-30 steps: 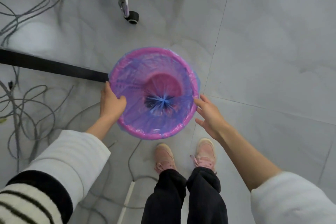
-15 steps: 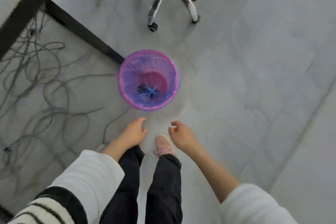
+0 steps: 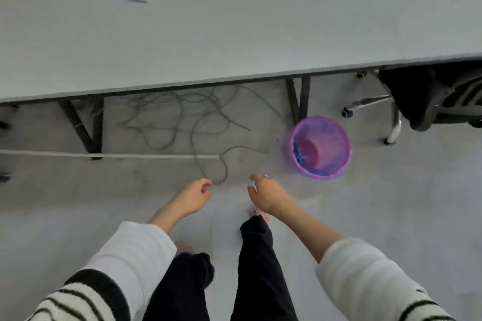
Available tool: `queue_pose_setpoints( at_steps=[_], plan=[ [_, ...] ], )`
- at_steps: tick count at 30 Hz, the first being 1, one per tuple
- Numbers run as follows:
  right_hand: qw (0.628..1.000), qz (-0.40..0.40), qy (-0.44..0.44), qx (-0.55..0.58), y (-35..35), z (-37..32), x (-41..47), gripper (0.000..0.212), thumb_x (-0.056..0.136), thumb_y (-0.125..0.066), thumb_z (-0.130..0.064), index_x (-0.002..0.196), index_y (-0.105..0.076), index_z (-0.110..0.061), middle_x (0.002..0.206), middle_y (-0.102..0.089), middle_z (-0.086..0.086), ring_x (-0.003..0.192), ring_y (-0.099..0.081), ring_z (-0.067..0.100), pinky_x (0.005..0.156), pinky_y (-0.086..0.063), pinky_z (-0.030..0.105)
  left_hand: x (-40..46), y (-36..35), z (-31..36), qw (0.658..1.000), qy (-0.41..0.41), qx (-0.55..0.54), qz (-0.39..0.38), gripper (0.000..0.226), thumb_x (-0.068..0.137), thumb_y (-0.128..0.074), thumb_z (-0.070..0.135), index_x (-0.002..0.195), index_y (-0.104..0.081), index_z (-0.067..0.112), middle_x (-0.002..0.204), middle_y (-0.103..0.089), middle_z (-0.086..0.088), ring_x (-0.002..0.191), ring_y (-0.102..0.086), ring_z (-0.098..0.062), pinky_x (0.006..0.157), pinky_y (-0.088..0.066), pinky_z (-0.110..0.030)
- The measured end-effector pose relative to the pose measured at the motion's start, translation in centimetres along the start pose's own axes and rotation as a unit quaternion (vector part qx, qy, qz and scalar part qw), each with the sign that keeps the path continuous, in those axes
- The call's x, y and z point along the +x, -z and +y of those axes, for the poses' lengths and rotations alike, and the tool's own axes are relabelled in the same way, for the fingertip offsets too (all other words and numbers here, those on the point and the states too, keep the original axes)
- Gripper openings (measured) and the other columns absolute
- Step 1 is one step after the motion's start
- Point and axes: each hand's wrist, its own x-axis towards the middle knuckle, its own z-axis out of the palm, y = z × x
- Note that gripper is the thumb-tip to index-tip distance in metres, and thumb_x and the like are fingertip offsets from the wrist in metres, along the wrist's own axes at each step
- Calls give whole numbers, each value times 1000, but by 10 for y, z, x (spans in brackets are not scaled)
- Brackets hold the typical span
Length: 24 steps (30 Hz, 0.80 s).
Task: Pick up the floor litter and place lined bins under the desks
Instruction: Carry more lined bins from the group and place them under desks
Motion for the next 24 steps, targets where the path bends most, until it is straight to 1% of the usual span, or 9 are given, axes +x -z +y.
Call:
queue_pose_setpoints(
  at_steps=[3,5,10,13,16,19,21,22,24],
  plan=[
    [995,-22,71,-69,-32,-107,-11,41,96,-36,-23,135,-43,-10,129,-54,18,119,-52,34,96,-43,38,-62,38,-80,993,40,-80,74,32,93,-47,14,123,-57,7,115,-65,-16,107,-60,-29,91,-43,-26],
    [986,-34,130,-99,-61,-178,-14,42,96,-37,-24,136,-42,-11,131,-55,17,121,-50,33,98,-43,38,-100,60,-133,978,77,-140,134,31,93,-48,14,122,-58,8,116,-66,-15,110,-60,-27,91,-43,-25],
    [948,-97,229,-201,-141,-329,-37,46,98,-37,-28,142,-37,-15,136,-52,12,127,-47,30,102,-40,36,-191,112,-262,938,138,-232,218,31,94,-48,15,123,-57,7,123,-64,-13,116,-58,-23,93,-40,-22],
    [914,-124,288,-258,-181,-424,-50,45,98,-37,-29,141,-37,-16,135,-54,11,124,-49,30,101,-43,35,-240,147,-339,889,174,-295,304,29,94,-48,12,120,-59,4,121,-65,-14,114,-59,-24,93,-40,-23],
    [891,-139,325,-286,-210,-504,-49,43,98,-37,-29,139,-39,-16,130,-58,11,120,-54,29,99,-44,35,-269,182,-396,845,209,-337,359,29,95,-47,12,121,-58,5,121,-65,-11,115,-58,-24,94,-40,-23],
    [877,-155,345,-297,-230,-568,-43,43,99,-36,-26,140,-38,-16,125,-61,10,119,-54,28,97,-41,31,-281,212,-438,812,230,-373,386,29,95,-47,14,121,-58,6,123,-64,-11,115,-58,-24,96,-40,-25],
    [858,-170,368,-315,-253,-629,-36,43,99,-36,-25,141,-38,-16,127,-60,10,118,-54,29,97,-41,30,-288,237,-478,771,258,-406,418,29,95,-47,14,120,-58,7,122,-64,-11,113,-59,-24,94,-40,-25],
    [854,-172,373,-320,-258,-644,-33,43,99,-36,-25,141,-38,-16,129,-59,10,121,-53,29,98,-40,29,-290,245,-487,761,262,-413,427,29,94,-47,13,120,-59,7,122,-64,-11,113,-59,-24,94,-41,-24],
    [829,-189,396,-346,-279,-700,-29,44,99,-37,-25,142,-38,-15,133,-56,10,126,-49,29,101,-38,29,-299,267,-520,722,280,-448,448,29,94,-47,13,121,-58,7,121,-64,-11,111,-60,-25,95,-42,-26]
  ],
)
